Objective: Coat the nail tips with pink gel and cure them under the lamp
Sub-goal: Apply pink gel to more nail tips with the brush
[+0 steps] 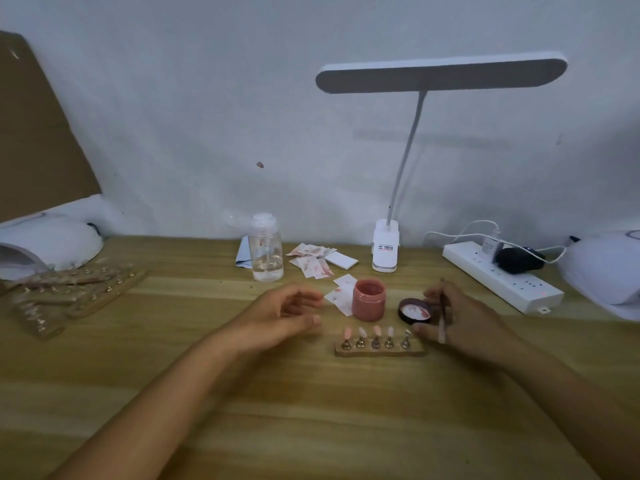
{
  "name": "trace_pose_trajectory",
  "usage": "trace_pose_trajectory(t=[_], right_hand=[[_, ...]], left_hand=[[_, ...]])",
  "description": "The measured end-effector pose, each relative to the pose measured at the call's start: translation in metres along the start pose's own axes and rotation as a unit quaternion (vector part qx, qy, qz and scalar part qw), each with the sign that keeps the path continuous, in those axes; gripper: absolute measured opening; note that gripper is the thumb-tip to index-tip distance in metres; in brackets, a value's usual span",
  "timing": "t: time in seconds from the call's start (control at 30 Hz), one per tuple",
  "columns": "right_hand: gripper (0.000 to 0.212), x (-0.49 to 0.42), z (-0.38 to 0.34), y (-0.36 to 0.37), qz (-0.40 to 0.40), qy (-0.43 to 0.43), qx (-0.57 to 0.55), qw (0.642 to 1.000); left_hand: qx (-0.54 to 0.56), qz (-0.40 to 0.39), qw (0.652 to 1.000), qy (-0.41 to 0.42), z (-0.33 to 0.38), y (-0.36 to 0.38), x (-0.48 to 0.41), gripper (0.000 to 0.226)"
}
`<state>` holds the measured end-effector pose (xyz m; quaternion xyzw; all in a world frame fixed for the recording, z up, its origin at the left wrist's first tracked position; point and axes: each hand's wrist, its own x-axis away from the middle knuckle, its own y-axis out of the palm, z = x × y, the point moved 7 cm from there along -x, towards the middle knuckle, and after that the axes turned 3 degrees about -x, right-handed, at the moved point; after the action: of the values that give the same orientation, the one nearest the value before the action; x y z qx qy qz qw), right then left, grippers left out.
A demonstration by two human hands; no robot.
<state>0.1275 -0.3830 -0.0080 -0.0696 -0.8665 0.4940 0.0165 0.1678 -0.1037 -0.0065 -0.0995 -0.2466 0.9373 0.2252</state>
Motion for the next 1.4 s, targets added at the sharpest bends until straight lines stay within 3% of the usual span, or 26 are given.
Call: trace_pose_trajectory(t=[0.1, 0.27, 0.37, 0.5, 0.7, 0.9, 1.13, 1.23, 1.4], right_hand=[[0.051, -0.005, 0.002, -0.004, 0.026, -0.024, -0.01, 0.999], [0.05, -0.014, -0.013, -0.025, 0.058, -0.075, -0.053, 0.994], [0.048, -0.02, -0.041, -0.034, 0.042, -0.147, 0.017, 0.988], [0.05, -0.023, -0.07, -0.043, 0.024, -0.202, 0.087, 0.975], [0.054, -0.03, -0.085, -0.039, -0.044, -0.193, -0.113, 0.974], [0.047, -0.036, -0.09, -0.021, -0.047, -0.201, -0.157, 0.966], [0.04, -0.038, -0.099, -0.018, -0.039, -0.218, -0.113, 0.969], [0.037, -0.038, -0.107, -0.018, -0.019, -0.235, -0.058, 0.97], [0.034, -0.031, -0.116, -0.016, 0.015, -0.257, 0.062, 0.964]], left_hand=[[-0.049, 0.025, 0.998, -0.013, 0.006, 0.001, -0.019, 0.038], [-0.269, 0.023, 0.963, -0.019, 0.015, 0.029, -0.053, 0.066], [-0.254, 0.029, 0.967, -0.02, 0.014, 0.039, -0.064, 0.063], [-0.203, 0.109, 0.972, 0.037, 0.018, 0.04, -0.065, 0.055], [-0.151, 0.16, 0.968, 0.12, 0.029, 0.038, -0.059, 0.048], [-0.169, 0.194, 0.953, 0.159, 0.031, 0.037, -0.056, 0.055], [-0.205, 0.216, 0.933, 0.201, 0.035, 0.037, -0.051, 0.045], [-0.249, 0.215, 0.922, 0.203, 0.035, 0.036, -0.051, 0.037], [-0.26, 0.212, 0.924, 0.181, 0.027, 0.036, -0.056, 0.043]])
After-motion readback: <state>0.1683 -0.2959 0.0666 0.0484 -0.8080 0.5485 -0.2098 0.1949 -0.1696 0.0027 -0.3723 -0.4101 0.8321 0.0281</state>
